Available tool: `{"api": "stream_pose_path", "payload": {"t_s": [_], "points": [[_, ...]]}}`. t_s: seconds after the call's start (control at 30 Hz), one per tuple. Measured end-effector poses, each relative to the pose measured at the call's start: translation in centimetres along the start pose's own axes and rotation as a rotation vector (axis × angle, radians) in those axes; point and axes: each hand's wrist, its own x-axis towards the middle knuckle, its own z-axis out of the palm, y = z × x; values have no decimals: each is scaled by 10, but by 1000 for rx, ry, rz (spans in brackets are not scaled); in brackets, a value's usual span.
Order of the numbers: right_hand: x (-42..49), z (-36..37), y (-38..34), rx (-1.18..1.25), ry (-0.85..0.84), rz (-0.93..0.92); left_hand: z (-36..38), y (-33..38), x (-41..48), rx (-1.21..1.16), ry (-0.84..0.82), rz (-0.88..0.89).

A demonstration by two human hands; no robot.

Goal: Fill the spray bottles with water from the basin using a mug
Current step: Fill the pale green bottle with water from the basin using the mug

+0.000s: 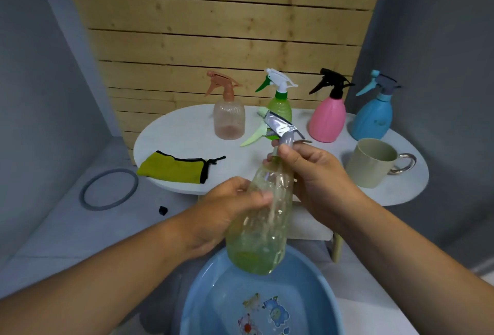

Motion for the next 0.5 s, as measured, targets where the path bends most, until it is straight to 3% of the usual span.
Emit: {"api": "stream_pose_path", "payload": {"t_s": [0.1,0.17,0.27,0.4,0.5], "points": [[0,-3,3,-34,11,25,-2,-1,-1,-103,-142,-72],[0,-1,5,-58,1,31,1,-4,-1,9,-188,-49],[2,1,6,-76,-22,34,2,-7,2,227,-72,32],[3,-1,6,-79,-76,53,-6,-8,4,43,-71,-9],[3,-2,8,-50,-108,60,-4,-10,1,49,-122,-14]]}}
